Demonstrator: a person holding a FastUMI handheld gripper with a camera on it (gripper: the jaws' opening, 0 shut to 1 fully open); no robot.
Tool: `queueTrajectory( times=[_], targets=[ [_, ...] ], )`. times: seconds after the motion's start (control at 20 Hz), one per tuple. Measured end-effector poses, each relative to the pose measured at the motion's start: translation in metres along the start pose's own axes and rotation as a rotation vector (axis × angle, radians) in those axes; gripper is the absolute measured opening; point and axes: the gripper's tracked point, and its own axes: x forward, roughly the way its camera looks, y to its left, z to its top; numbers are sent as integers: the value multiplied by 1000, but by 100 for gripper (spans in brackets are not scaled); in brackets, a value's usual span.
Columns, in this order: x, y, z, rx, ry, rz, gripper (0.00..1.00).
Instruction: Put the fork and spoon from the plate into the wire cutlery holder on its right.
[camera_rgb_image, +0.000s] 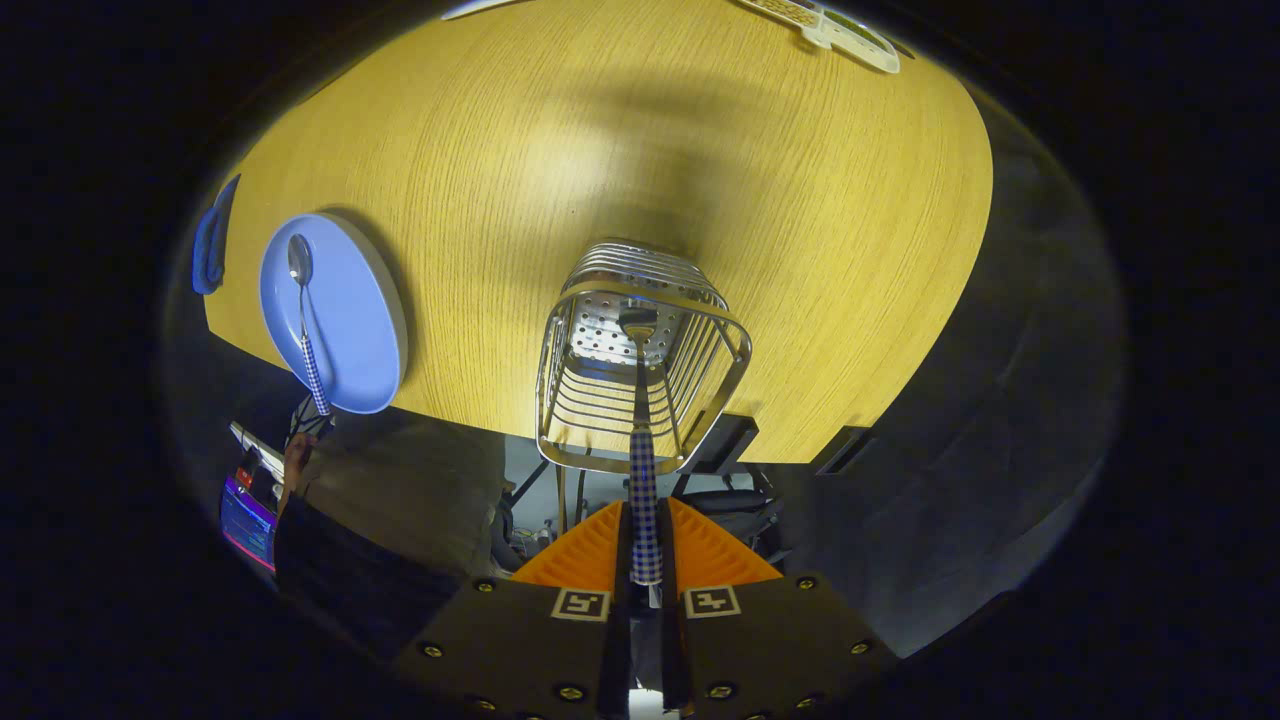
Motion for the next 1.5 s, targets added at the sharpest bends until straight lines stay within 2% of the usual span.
queueTrajectory(
  times=[0.1, 0.15, 0.35, 0.6, 1.0, 1.5],
  targets=[
    [-2, -1, -2, 4, -25, -6, 13],
    [-3, -4, -3, 5, -35, -11, 18],
    [-9, -13, -7, 36, -81, -36, 19],
    [-34, -6, -18, 82, -193, 10, 20],
    [-65, 68, -38, 67, -388, 23, 20],
    [-49, 170, -28, -17, -456, 35, 20]
  ],
)
